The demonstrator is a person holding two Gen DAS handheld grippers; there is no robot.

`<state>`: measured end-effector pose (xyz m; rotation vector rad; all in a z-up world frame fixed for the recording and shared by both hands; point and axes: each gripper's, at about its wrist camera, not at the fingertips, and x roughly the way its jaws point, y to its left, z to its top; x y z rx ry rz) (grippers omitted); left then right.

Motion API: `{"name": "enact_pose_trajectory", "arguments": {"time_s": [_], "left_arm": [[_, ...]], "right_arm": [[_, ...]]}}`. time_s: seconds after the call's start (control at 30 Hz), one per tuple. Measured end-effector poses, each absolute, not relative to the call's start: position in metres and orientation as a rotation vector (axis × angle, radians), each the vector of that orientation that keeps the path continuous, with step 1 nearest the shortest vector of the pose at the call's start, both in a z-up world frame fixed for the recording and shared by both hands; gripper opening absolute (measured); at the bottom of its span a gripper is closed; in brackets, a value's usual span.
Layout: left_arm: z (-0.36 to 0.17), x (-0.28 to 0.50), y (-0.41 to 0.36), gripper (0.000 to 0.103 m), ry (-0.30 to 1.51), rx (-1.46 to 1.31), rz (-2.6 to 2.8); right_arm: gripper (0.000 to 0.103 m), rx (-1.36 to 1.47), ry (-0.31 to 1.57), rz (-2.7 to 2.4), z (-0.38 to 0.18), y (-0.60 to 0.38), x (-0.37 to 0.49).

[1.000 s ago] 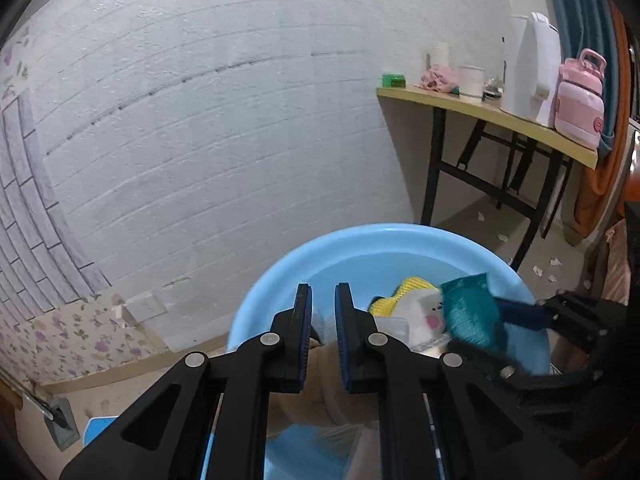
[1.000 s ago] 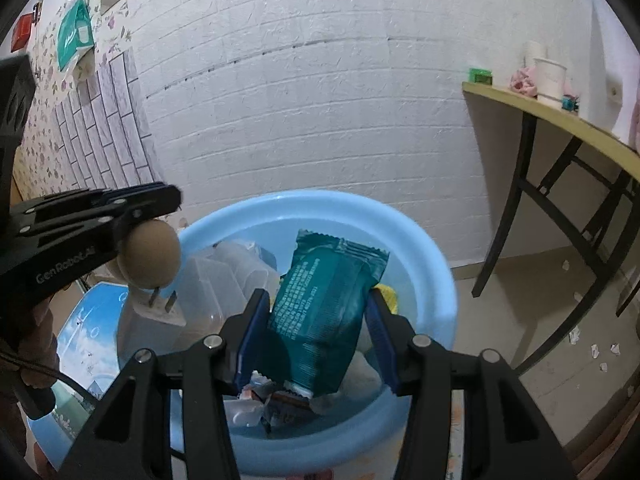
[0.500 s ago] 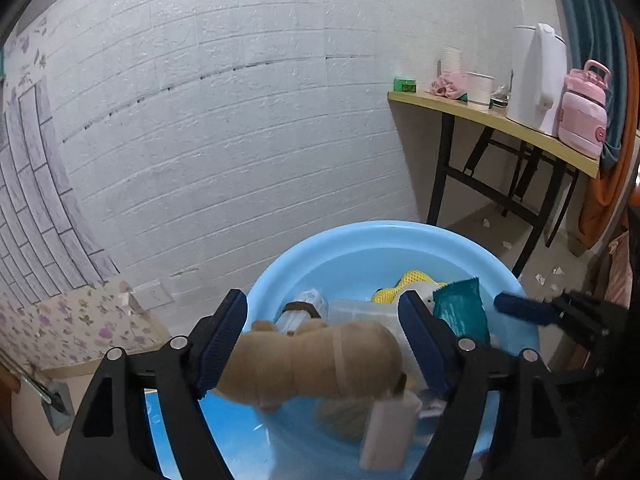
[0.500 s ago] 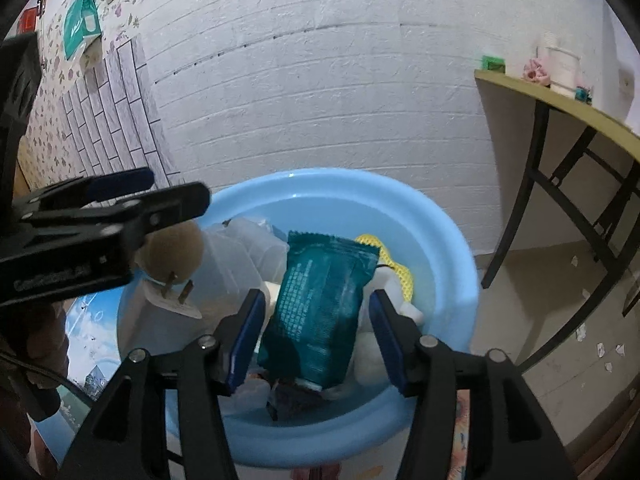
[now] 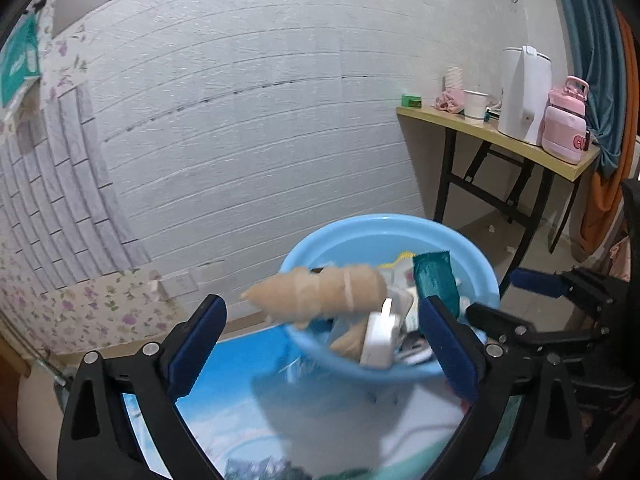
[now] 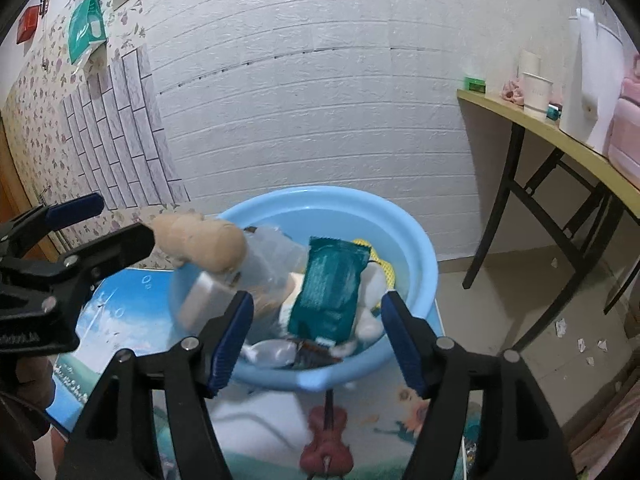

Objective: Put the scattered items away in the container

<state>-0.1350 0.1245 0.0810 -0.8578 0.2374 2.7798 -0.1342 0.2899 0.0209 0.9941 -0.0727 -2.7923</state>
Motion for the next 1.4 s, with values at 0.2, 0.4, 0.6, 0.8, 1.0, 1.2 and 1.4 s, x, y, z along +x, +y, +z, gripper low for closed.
{"name": "enact_pose_trajectory", "arguments": {"time_s": [0.2,0.4,0.6,0.8,1.0,1.2,1.4], "left_arm": [[0.088,-0.103,0.097,0.098,0.161,-0.895,2.806],[0.091,-0.078,0.078,0.103,0.12,-0.917,2.833],[0.09,-0.067,0.082,0.103,0.216,-0.938,2.885],[0.097,-0.056,0.075,0.103,0.174,-0.898,2.914],[0.099,-0.052,0.067,0.103,0.15,-0.897,2.949],[0.094,-0.051,0.062,0.103,0.137,-0.917,2.944],[0.086,-0.052,0.056,0.103,0.086,-0.963,2.903]], "right_arm": [[0.068,1.014,-0.058,-2.791,0.033,0.277,-0.109],[0.069,1.012,-0.023,-2.781,0.043,0.263,-0.086],[0.076,1.01,0.0,-2.763,0.049,0.25,-0.073],[0.092,0.95,-0.032,-2.79,0.054,0.247,-0.064],[0.103,0.914,-0.132,-2.792,0.053,0.256,-0.064],[0.103,0.907,-0.038,-2.8,0.053,0.243,-0.059],[0.103,0.956,-0.025,-2.787,0.046,0.239,-0.062]]}}
